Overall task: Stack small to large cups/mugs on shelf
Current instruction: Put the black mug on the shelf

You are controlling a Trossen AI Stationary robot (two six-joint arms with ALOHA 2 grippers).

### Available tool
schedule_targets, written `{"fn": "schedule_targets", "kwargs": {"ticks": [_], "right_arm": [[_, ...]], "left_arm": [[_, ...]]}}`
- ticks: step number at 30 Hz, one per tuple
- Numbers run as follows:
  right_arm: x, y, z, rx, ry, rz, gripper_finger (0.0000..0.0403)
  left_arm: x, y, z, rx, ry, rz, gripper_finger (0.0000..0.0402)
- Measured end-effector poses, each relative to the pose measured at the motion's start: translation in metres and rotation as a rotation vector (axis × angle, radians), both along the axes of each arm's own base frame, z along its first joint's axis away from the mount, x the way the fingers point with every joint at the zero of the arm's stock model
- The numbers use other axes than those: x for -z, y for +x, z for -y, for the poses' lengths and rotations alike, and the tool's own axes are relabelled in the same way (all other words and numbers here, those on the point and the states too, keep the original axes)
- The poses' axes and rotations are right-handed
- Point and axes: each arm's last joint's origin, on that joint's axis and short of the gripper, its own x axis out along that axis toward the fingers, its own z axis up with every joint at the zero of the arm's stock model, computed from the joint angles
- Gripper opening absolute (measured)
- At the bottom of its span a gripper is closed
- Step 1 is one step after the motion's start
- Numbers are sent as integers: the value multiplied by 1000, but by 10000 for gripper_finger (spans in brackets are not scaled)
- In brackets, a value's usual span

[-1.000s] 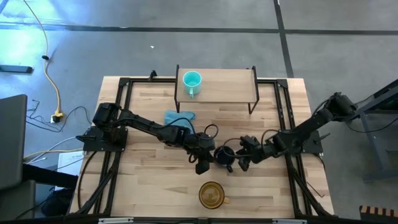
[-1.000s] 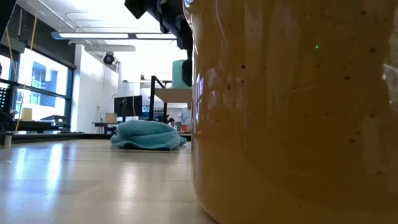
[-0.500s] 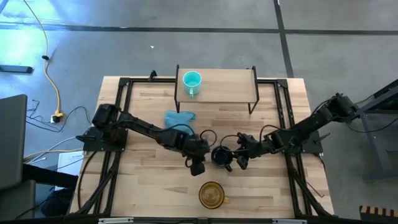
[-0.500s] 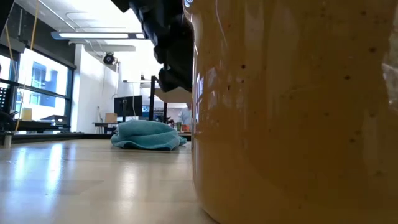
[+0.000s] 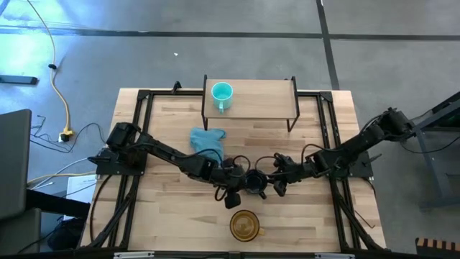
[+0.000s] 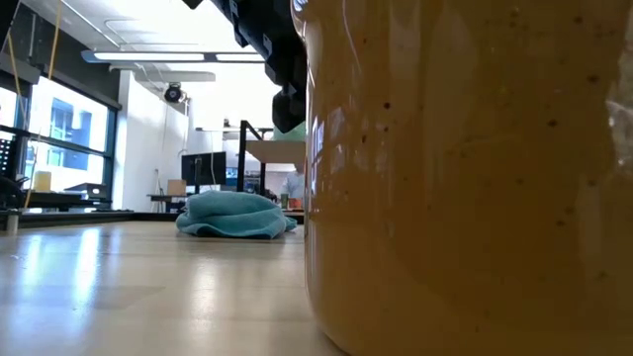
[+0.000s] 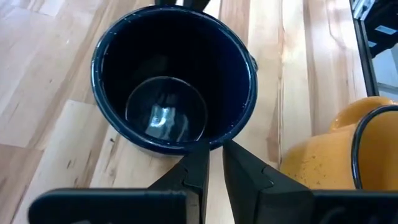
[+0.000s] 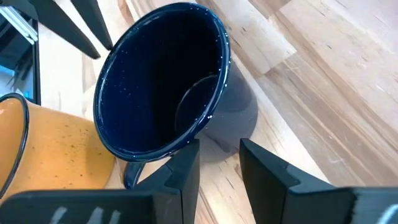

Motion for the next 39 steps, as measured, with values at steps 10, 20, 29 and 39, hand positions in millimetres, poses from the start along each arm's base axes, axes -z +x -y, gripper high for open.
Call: {"fn": "schedule_targets", "kwargs": {"ticks": [10,20,29,39], "right_arm": [[0,0,0,0,3,3,105],[0,0,0,-1,3,3,105],[-1,2,3,14,7,10,105],[-1,4,10,16,11,2,105]], "left_arm": [[5,-5,-1,-29,-3,-74,37],[8,-7,-2,-46,-19,-100,37],[14,0,-1,-74,-34,-57,37],[22,5,-1,-128,-13,-34,37]]}}
